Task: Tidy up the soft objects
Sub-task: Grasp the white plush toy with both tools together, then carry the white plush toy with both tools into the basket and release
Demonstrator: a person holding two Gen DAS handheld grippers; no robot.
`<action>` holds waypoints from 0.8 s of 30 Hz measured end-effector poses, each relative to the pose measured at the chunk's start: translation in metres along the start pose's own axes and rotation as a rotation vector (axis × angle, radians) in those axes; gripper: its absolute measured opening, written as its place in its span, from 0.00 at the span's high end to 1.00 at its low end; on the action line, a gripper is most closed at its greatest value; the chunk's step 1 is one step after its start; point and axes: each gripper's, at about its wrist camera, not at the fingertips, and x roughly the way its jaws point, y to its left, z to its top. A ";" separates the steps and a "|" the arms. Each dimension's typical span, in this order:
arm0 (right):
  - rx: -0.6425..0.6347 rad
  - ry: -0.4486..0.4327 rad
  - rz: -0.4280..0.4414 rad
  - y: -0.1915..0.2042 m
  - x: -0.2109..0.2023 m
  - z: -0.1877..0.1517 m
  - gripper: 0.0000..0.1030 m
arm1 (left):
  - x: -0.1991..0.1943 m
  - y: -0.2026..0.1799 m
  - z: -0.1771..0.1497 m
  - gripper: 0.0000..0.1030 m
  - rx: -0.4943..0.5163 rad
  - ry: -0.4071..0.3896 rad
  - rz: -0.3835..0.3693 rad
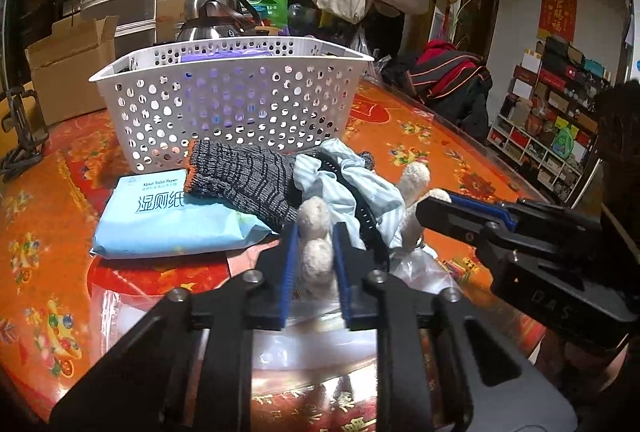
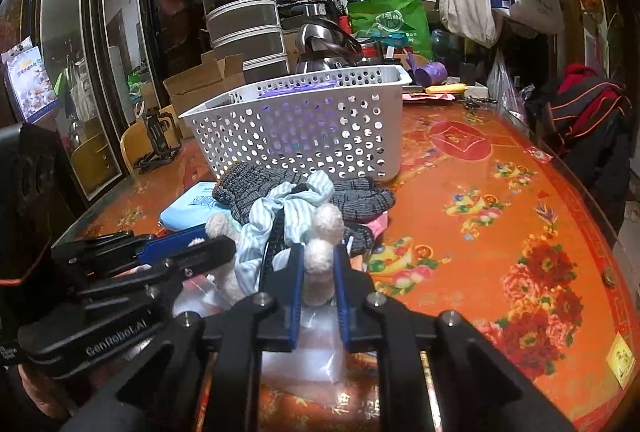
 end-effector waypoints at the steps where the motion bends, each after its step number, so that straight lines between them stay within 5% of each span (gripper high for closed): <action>1: -0.001 -0.001 0.001 0.000 0.000 0.000 0.89 | -0.001 0.001 0.001 0.87 0.001 -0.003 -0.001; 24: -0.077 -0.112 0.055 0.034 -0.041 0.029 0.90 | -0.058 0.035 0.028 0.89 -0.076 -0.115 -0.062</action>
